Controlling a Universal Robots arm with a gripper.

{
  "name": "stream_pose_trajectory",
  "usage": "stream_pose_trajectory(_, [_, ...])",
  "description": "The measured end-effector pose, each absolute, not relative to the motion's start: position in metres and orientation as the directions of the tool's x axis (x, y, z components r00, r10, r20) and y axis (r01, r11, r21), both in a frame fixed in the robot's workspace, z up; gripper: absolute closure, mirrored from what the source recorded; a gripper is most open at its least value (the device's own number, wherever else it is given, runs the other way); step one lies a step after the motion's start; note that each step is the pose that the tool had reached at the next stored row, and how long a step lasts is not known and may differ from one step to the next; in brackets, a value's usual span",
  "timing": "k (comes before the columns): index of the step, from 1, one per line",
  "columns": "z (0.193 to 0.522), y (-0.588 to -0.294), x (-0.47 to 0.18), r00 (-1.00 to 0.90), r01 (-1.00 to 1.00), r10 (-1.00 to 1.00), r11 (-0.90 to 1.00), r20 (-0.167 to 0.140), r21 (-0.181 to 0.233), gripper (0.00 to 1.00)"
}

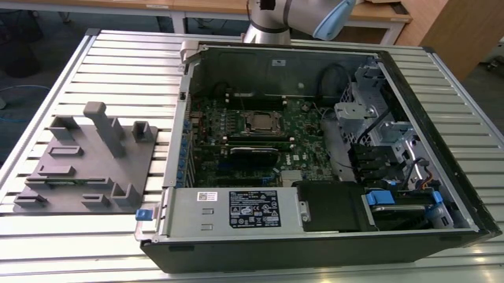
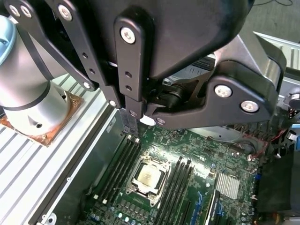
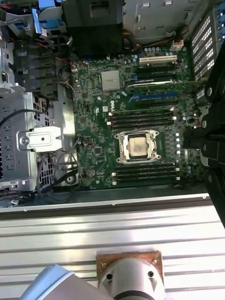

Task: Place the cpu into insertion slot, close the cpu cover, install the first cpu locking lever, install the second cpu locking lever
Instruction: 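Close the cpu cover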

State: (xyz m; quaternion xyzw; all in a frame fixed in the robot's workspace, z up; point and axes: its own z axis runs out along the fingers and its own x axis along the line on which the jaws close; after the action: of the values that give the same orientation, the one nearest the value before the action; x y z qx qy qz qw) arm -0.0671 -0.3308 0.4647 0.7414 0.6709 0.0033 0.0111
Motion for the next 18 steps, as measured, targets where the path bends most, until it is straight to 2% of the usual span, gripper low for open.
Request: stream_pose_trajectory(18, [0.435, -0.331, -0.065, 0.096, 0.995, 0.995, -0.096, -0.01, 0.021, 0.9])
